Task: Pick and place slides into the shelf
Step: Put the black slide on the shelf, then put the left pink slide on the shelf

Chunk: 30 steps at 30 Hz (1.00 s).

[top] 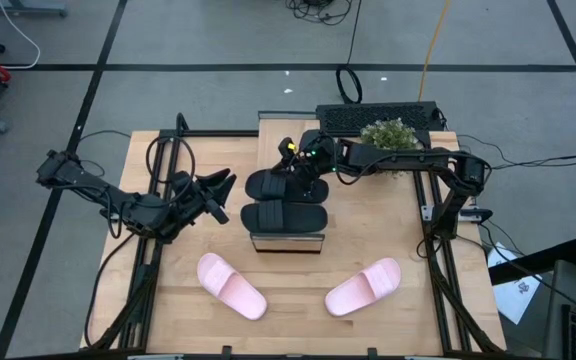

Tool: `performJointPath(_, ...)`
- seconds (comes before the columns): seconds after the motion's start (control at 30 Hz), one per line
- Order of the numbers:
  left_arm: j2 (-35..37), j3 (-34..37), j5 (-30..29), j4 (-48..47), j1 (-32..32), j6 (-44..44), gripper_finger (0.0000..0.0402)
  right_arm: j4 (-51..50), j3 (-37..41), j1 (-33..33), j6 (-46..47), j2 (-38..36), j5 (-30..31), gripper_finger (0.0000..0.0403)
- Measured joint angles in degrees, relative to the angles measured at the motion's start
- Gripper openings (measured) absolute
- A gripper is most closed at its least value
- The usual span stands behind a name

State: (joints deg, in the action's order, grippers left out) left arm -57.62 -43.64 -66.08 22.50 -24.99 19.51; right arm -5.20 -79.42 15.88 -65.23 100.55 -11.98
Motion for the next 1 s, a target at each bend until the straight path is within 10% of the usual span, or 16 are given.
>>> performJointPath(1.0,0.00,0.00,0.07,-0.01,0.00,0.04,0.0140,-7.11,0.02,-0.74,-0.52,-3.03,4.72,0.0165)
